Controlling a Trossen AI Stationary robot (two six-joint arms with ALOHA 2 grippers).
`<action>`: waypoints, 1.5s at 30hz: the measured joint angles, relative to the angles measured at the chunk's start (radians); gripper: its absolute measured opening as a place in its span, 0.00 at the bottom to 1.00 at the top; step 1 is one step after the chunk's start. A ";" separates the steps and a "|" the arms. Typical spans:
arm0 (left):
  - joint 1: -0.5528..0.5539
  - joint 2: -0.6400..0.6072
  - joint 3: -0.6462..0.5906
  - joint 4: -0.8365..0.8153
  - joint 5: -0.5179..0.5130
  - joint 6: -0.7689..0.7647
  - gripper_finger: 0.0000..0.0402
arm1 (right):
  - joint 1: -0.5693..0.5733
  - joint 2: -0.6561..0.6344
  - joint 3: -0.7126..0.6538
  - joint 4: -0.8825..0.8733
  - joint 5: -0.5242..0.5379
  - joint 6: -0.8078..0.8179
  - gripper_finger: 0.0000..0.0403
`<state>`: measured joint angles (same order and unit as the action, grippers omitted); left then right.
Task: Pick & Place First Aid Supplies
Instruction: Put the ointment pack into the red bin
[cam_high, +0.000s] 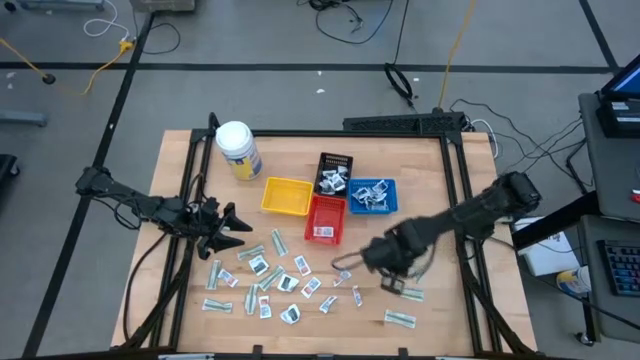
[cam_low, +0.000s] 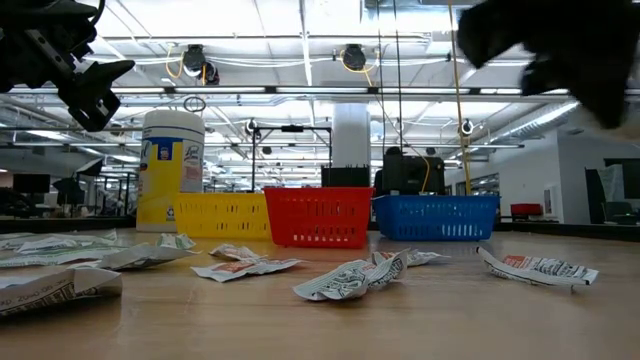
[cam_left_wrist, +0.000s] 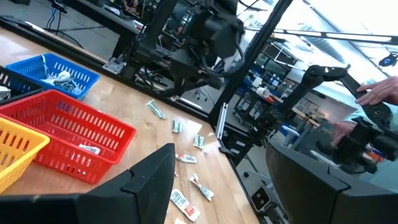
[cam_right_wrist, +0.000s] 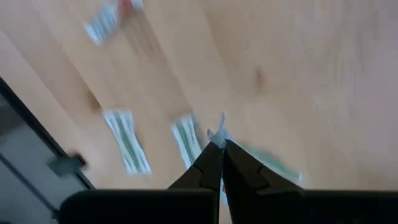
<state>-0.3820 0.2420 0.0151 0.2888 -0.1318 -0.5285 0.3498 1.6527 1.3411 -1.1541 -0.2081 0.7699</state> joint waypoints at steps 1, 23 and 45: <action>0.000 0.000 0.000 0.000 0.000 0.000 0.64 | -0.025 0.017 0.020 0.001 0.001 -0.022 0.00; 0.000 0.000 0.000 0.000 0.000 0.000 0.64 | -0.375 0.499 0.687 -0.171 -0.004 -0.360 0.00; 0.000 0.000 0.000 0.000 0.000 0.000 0.64 | -0.395 0.659 0.795 -0.045 0.128 -0.401 0.01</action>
<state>-0.3820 0.2417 0.0151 0.2886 -0.1318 -0.5285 -0.0448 2.3121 2.1361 -1.1990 -0.0796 0.3687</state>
